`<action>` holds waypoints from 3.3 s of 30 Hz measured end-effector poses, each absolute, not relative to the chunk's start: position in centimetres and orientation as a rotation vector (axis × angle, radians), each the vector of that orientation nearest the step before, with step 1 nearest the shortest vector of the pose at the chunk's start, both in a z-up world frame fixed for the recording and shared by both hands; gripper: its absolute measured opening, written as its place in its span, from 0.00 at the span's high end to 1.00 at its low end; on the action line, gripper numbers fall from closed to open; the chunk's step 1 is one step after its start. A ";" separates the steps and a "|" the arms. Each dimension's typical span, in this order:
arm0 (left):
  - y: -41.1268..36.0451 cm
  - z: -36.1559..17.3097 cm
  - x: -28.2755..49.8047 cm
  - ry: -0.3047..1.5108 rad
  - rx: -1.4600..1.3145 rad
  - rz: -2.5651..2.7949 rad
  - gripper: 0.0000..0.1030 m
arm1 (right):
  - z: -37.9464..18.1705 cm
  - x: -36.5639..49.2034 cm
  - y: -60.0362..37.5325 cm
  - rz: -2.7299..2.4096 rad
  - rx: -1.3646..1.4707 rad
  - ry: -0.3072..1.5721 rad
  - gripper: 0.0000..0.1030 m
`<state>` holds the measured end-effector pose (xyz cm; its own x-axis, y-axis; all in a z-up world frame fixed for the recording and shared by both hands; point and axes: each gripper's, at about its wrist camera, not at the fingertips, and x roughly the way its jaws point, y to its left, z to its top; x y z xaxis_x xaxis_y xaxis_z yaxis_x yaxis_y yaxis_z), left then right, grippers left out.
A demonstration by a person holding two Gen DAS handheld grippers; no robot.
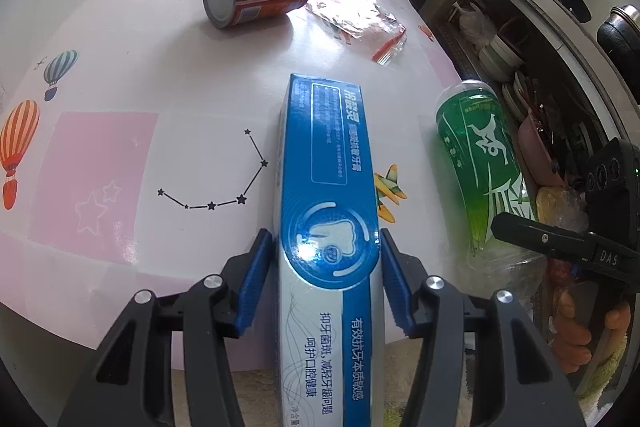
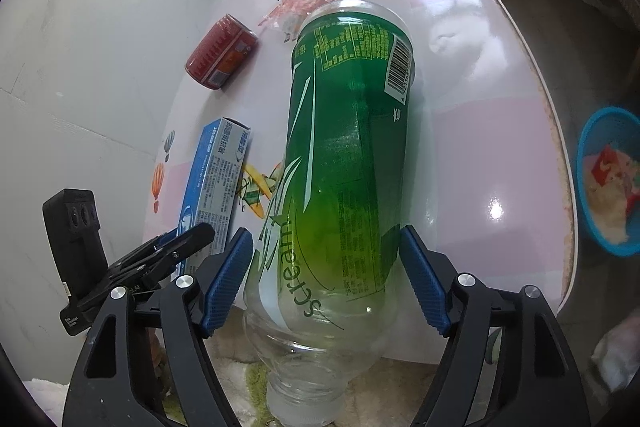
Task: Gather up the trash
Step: 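Grasp the blue-and-white toothpaste box with the left tool while the right tool holds the bottle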
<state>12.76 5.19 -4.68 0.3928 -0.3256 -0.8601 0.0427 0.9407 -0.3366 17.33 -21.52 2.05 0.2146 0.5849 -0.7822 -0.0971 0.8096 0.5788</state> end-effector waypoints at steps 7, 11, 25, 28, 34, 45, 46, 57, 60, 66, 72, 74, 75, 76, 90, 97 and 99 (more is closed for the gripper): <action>4.7 -4.7 12.6 1.137 -0.251 -0.235 0.50 | 1.8 17.5 -20.4 0.488 0.402 1.291 0.29; 4.3 -4.6 12.4 1.130 -0.228 -0.226 0.50 | 1.8 17.7 -20.2 0.484 0.404 1.289 0.29; 3.5 -4.5 12.0 1.106 -0.141 -0.194 0.50 | 1.8 17.9 -20.9 0.475 0.423 1.289 0.29; 3.4 -4.5 12.0 1.101 -0.126 -0.191 0.50 | 1.8 18.1 -20.9 0.467 0.425 1.289 0.29; 3.3 -4.4 11.9 1.099 -0.115 -0.187 0.50 | 1.8 18.2 -20.9 0.467 0.434 1.288 0.29; 3.0 -4.4 12.0 1.100 -0.101 -0.184 0.50 | 1.8 18.6 -20.8 0.465 0.445 1.287 0.29; 3.0 -4.4 12.1 1.102 -0.101 -0.185 0.50 | 1.8 18.6 -20.8 0.466 0.447 1.287 0.29; 2.9 -4.8 13.9 1.123 -0.103 -0.183 0.50 | 1.9 18.7 -21.0 0.469 0.447 1.287 0.30; 2.9 -4.9 14.3 1.123 -0.103 -0.182 0.50 | 1.9 18.8 -21.1 0.470 0.449 1.289 0.30; 3.0 -4.9 14.5 1.105 -0.101 -0.180 0.51 | 1.8 19.0 -21.4 0.465 0.468 1.291 0.36; 2.9 -4.7 14.2 1.077 -0.092 -0.181 0.52 | 1.7 19.0 -21.6 0.466 0.496 1.293 0.42; 2.9 -4.4 14.1 1.067 -0.090 -0.179 0.52 | 1.7 19.0 -21.7 0.464 0.501 1.287 0.42; 2.9 -4.3 14.0 1.062 -0.088 -0.179 0.52 | 1.8 18.9 -21.7 0.464 0.503 1.284 0.42; 2.9 -4.2 13.9 1.057 -0.086 -0.180 0.52 | 1.8 18.8 -21.8 0.465 0.504 1.283 0.42; 2.7 -2.6 12.8 1.001 -0.079 -0.185 0.53 | 2.6 18.2 -21.6 0.475 0.493 1.245 0.43; 2.5 -2.1 12.5 0.987 -0.078 -0.190 0.53 | 2.8 18.0 -21.9 0.479 0.493 1.233 0.43; 2.4 -2.0 12.5 0.985 -0.077 -0.192 0.53 | 2.8 17.9 -21.8 0.480 0.493 1.231 0.43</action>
<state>12.48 2.40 -2.03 0.5371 -0.1960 -0.8204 0.1264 0.9803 -0.1515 17.91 -21.84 2.84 0.2625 0.5926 -0.7615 -0.0797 0.7998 0.5949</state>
